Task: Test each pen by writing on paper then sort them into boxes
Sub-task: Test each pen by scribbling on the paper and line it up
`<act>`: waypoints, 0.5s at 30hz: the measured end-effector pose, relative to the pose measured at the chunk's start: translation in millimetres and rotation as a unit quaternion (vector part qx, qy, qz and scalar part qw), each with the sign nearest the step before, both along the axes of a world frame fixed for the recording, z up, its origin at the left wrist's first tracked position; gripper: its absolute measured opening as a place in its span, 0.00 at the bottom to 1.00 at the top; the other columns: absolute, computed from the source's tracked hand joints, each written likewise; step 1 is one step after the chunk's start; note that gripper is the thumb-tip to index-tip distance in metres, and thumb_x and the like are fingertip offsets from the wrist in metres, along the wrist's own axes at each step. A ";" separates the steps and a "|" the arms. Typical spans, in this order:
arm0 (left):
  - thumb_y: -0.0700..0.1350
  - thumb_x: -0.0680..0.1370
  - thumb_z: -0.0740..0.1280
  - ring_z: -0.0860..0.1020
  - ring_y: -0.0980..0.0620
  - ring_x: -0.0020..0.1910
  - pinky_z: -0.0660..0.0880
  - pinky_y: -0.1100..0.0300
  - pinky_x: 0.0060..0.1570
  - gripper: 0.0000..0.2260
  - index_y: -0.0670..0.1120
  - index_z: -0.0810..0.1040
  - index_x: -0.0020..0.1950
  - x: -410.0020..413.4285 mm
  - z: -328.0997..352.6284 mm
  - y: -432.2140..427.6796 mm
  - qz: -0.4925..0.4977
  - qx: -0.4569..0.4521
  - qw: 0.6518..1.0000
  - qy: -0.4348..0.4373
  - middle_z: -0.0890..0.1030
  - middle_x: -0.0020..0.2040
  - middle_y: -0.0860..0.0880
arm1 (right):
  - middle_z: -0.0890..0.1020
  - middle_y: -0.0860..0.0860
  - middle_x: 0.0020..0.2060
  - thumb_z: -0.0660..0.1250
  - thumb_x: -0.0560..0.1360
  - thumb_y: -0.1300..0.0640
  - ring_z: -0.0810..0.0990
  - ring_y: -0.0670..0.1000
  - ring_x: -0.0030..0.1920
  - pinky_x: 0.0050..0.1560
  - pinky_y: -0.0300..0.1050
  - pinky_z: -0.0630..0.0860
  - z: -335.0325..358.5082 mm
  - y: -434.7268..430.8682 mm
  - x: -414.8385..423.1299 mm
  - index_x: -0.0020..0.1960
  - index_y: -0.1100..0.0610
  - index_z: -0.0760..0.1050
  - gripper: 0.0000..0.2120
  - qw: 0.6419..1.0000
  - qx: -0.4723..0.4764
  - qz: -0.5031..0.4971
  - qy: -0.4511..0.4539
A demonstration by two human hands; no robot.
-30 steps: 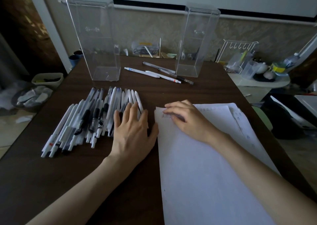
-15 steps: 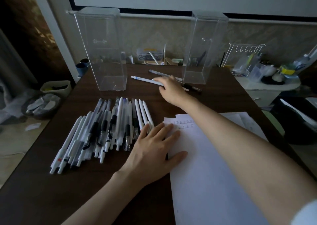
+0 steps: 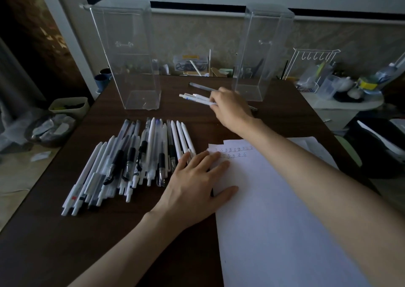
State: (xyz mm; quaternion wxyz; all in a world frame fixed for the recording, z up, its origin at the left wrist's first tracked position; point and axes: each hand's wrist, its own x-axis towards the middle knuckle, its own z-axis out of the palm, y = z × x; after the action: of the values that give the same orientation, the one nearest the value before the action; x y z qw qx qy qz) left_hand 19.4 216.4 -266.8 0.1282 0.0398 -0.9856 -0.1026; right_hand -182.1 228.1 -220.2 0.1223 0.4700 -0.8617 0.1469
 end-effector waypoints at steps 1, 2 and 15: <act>0.64 0.76 0.53 0.68 0.47 0.68 0.62 0.42 0.67 0.27 0.50 0.73 0.67 0.2 0.2 0.3 0.000 0.001 1.000 -0.001 0.73 0.67 0.47 | 0.78 0.54 0.49 0.63 0.78 0.59 0.76 0.54 0.48 0.51 0.49 0.71 3.7 15.2 3.7 0.54 0.59 0.76 0.07 1.000 -0.013 0.004 -0.001; 0.65 0.76 0.52 0.68 0.47 0.68 0.62 0.42 0.67 0.27 0.50 0.74 0.66 0.3 0.4 0.5 0.002 0.001 1.000 -0.001 0.73 0.67 0.47 | 0.79 0.54 0.48 0.63 0.78 0.59 0.77 0.54 0.47 0.52 0.49 0.71 6.5 31.4 7.1 0.54 0.59 0.77 0.07 1.000 -0.014 0.007 0.001; 0.65 0.75 0.52 0.70 0.45 0.67 0.64 0.41 0.66 0.28 0.49 0.75 0.65 0.3 -0.4 1.0 -0.004 0.005 1.000 -0.002 0.74 0.66 0.46 | 0.76 0.52 0.56 0.63 0.77 0.58 0.71 0.55 0.55 0.55 0.43 0.64 -16.5 152.6 31.1 0.64 0.57 0.75 0.15 0.997 0.029 -0.018 -0.075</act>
State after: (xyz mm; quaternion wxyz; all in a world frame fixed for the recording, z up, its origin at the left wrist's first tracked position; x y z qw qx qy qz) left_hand 19.8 217.5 -267.1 0.1261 0.0365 -0.9855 -0.1078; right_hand -150.9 380.8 -236.7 0.0463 0.4454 -0.8807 0.1546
